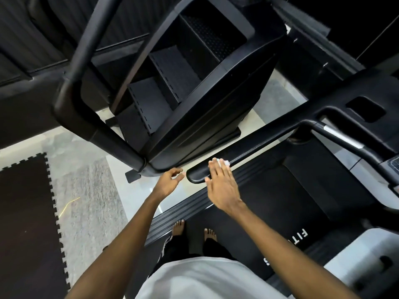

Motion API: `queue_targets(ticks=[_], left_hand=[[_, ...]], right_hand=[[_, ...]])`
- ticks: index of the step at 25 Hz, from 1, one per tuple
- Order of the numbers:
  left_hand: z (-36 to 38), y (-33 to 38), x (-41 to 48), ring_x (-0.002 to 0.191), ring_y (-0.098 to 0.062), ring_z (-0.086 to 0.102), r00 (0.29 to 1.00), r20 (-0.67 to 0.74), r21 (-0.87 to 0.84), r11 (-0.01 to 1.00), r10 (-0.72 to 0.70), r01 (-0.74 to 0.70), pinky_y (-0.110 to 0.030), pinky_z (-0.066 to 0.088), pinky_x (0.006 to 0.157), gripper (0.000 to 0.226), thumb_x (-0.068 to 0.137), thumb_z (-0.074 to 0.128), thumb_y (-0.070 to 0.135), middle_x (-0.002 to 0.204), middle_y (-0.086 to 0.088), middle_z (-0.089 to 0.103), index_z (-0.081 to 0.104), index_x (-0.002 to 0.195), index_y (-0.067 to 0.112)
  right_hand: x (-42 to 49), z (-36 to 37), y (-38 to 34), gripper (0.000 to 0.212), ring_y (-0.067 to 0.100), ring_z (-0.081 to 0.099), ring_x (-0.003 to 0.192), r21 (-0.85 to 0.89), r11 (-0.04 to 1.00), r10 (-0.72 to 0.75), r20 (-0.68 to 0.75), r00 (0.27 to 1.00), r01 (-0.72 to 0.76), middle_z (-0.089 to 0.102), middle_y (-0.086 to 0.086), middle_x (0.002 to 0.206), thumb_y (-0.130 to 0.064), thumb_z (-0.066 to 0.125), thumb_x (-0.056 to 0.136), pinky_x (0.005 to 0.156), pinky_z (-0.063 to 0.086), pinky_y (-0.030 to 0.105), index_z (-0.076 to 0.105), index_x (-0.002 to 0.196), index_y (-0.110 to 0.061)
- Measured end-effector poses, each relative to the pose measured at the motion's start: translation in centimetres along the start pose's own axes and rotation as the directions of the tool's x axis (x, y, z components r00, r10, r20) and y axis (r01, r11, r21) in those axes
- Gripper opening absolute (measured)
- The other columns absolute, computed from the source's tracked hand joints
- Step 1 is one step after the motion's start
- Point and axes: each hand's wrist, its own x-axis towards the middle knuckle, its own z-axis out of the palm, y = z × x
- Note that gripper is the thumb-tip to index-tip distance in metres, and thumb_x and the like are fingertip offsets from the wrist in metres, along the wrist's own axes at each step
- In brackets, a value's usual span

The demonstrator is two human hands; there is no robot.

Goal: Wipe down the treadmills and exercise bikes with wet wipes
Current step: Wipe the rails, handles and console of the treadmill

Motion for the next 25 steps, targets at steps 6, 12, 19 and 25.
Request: queue_targets(ticks=[6,12,19,25], left_hand=[[-2.3,-3.0,1.9,0.114,-0.017,0.063,0.998,-0.049,-0.146,0.989,-0.035,0.028,-0.027,0.044,0.101,0.018,0.101,0.061,0.024,0.116,0.002,0.070,0.068,0.117,0.022],[-0.6,-1.7,3.2,0.123,-0.006,0.054,0.959,0.215,-0.168,0.975,0.183,-0.148,-0.012,0.040,0.097,0.032,0.105,0.052,0.024,0.131,0.011,0.060,0.062,0.135,0.029],[0.9,-3.2,4.6,0.131,-0.005,0.053,0.930,0.296,-0.313,0.942,0.217,-0.120,-0.034,0.037,0.118,0.037,0.100,0.054,0.040,0.136,0.011,0.063,0.064,0.135,0.032],[0.4,-3.7,6.0,0.124,-0.003,0.059,0.917,0.343,-0.371,0.926,0.205,-0.068,-0.034,0.041,0.115,0.037,0.094,0.063,0.047,0.129,0.013,0.068,0.068,0.129,0.034]], right_hand=[[3.6,-1.5,0.6,0.075,0.024,0.000,0.155,-0.095,0.989,0.124,0.107,0.987,-0.114,0.012,0.009,0.167,-0.058,0.013,0.103,0.127,-0.001,0.042,0.014,0.159,-0.009],[3.2,-0.3,-2.8,0.068,0.018,0.014,0.154,-0.124,0.987,-0.073,0.201,0.977,0.099,0.027,0.004,0.164,-0.054,0.015,0.104,0.127,0.009,0.039,0.028,0.157,-0.013],[3.8,-0.8,-4.7,0.071,0.024,0.012,0.154,-0.173,0.976,0.160,0.158,0.974,-0.132,0.027,0.011,0.163,-0.049,0.016,0.101,0.127,0.006,0.038,0.030,0.156,-0.006],[1.9,-0.2,-7.6,0.065,0.016,0.002,0.155,-0.183,0.981,0.111,0.254,0.961,-0.065,0.018,0.004,0.167,-0.047,0.023,0.105,0.127,0.005,0.036,0.021,0.159,-0.011]])
